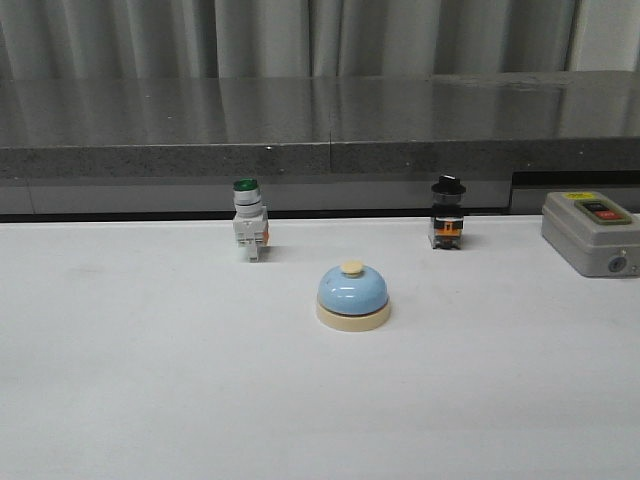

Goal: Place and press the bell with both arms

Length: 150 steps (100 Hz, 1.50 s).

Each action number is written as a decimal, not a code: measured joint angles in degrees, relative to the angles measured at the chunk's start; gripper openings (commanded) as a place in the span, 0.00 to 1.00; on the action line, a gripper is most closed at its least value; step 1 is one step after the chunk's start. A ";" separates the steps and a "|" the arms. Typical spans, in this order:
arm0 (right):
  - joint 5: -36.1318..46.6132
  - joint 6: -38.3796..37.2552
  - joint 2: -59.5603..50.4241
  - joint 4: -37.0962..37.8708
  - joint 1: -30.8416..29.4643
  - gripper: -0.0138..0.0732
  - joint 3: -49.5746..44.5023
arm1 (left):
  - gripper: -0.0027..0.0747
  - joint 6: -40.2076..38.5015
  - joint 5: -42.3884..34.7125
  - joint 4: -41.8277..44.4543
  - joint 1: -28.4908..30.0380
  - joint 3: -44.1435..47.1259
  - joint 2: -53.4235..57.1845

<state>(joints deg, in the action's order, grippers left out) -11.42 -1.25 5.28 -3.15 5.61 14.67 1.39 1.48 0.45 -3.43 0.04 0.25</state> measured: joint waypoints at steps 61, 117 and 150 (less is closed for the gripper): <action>-30.89 0.00 34.61 0.00 0.00 0.09 26.92 | 0.01 0.00 0.00 0.00 0.00 0.00 0.00; -31.02 2.83 51.15 -2.86 2.51 0.09 30.28 | 0.01 0.00 0.00 0.00 0.00 0.00 0.00; -27.96 3.04 68.51 -2.98 13.19 0.09 38.43 | 0.01 -0.09 0.00 0.00 0.00 0.00 0.00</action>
<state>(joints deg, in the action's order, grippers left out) -39.38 1.79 73.79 -6.13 18.80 53.10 1.31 1.48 0.45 -3.43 0.04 0.25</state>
